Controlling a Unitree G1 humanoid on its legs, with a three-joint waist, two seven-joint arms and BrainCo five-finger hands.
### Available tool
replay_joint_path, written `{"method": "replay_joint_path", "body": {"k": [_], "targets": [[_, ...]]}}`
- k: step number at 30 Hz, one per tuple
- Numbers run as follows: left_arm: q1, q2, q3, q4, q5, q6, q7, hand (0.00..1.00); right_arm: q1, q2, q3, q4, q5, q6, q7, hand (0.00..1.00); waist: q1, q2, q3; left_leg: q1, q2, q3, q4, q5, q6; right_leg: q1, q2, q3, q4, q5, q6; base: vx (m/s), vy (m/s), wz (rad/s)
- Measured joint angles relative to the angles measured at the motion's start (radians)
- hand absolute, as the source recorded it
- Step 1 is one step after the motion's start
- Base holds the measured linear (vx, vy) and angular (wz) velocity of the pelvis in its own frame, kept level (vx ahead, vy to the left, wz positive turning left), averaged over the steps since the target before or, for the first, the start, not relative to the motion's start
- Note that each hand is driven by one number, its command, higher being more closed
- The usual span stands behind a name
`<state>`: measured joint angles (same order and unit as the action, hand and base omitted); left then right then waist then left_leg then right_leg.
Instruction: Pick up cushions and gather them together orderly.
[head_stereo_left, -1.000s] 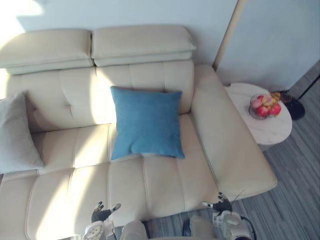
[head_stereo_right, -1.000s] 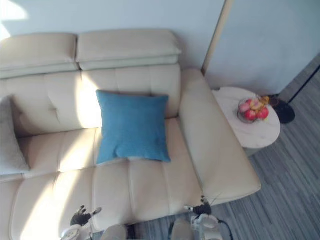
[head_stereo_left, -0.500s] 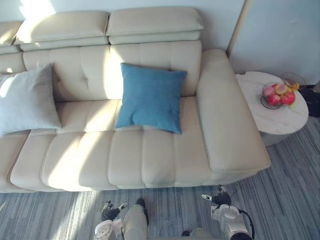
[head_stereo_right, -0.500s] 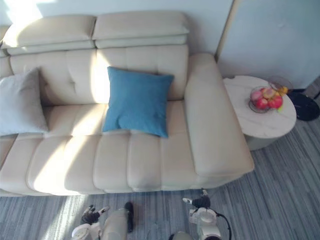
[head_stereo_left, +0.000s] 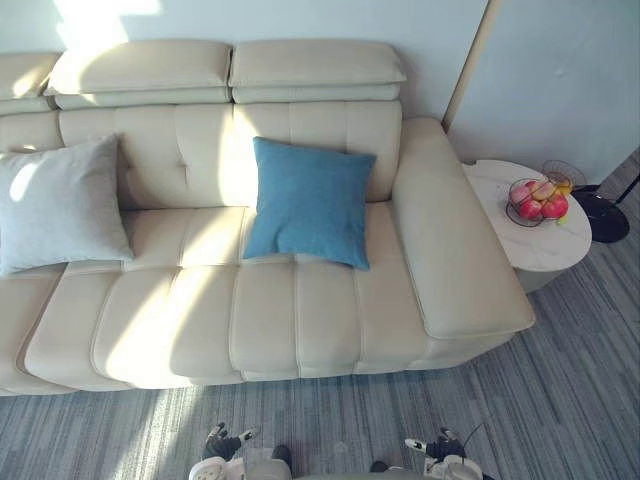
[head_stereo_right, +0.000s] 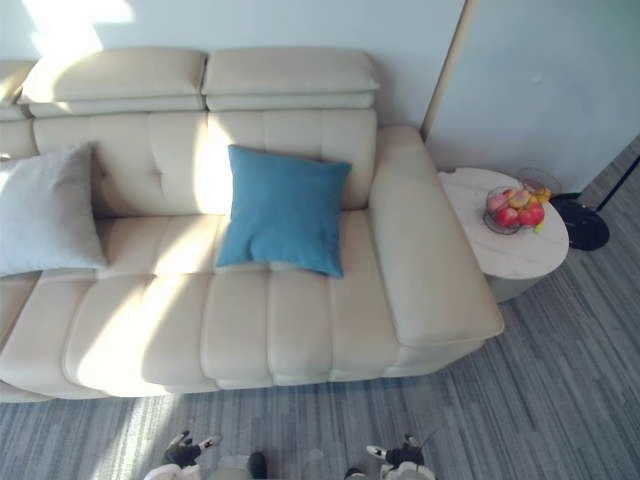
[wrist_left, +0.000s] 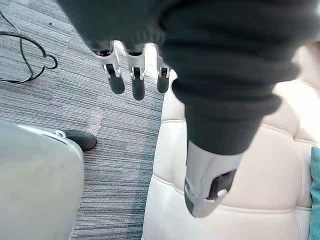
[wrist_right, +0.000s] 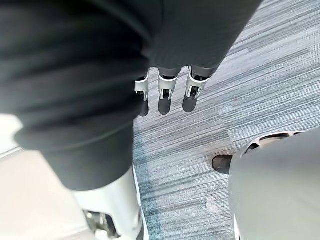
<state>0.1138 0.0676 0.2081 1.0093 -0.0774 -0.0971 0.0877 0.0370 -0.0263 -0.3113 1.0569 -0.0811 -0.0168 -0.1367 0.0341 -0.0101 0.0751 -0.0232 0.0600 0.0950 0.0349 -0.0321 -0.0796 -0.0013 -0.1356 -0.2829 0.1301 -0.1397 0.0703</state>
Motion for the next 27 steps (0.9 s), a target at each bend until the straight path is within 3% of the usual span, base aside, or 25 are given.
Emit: {"method": "replay_joint_path", "body": {"k": [2,3,19,24,27], "targets": [[0.002,0.000,0.003,0.004,0.001,0.001,-0.001,0.00,-0.019,-0.010,0.000,0.025,-0.007,0.001,0.001,0.00,0.000,0.002,-0.002,0.017,0.001,-0.003,-0.030,0.018,0.002,0.002,0.004,0.001,-0.001,0.003,-0.004,-0.07,-0.024,0.00],[0.019,0.035,0.012,0.043,0.016,0.017,-0.005,0.00,-0.038,-0.037,0.005,0.058,-0.037,0.005,0.008,0.00,-0.025,-0.007,-0.005,0.085,-0.013,-0.028,-0.102,0.030,0.007,0.069,0.013,0.024,-0.084,0.037,0.003,0.00,0.000,0.00],[0.019,0.038,0.005,0.046,0.042,0.022,-0.004,0.00,-0.005,-0.037,-0.004,0.059,-0.029,0.025,0.000,0.00,-0.029,-0.013,-0.008,0.104,-0.012,-0.018,-0.102,0.031,0.007,0.087,0.012,0.029,-0.084,0.039,0.004,0.00,0.000,-0.01],[0.019,0.040,-0.004,0.064,0.062,0.024,-0.004,0.00,0.006,-0.035,-0.040,0.058,-0.027,0.027,-0.002,0.00,-0.029,-0.005,-0.005,0.124,0.001,0.050,-0.099,0.021,0.005,0.067,0.021,0.094,-0.073,0.048,0.002,-0.06,0.015,-0.36],[0.020,0.043,-0.011,0.064,0.077,0.025,-0.005,0.00,0.008,-0.036,-0.051,0.057,-0.026,0.027,-0.003,0.00,-0.029,-0.005,-0.003,0.112,0.013,0.107,-0.048,-0.015,0.002,0.031,0.030,0.161,-0.055,0.052,0.001,-0.05,0.021,-0.66]]}}
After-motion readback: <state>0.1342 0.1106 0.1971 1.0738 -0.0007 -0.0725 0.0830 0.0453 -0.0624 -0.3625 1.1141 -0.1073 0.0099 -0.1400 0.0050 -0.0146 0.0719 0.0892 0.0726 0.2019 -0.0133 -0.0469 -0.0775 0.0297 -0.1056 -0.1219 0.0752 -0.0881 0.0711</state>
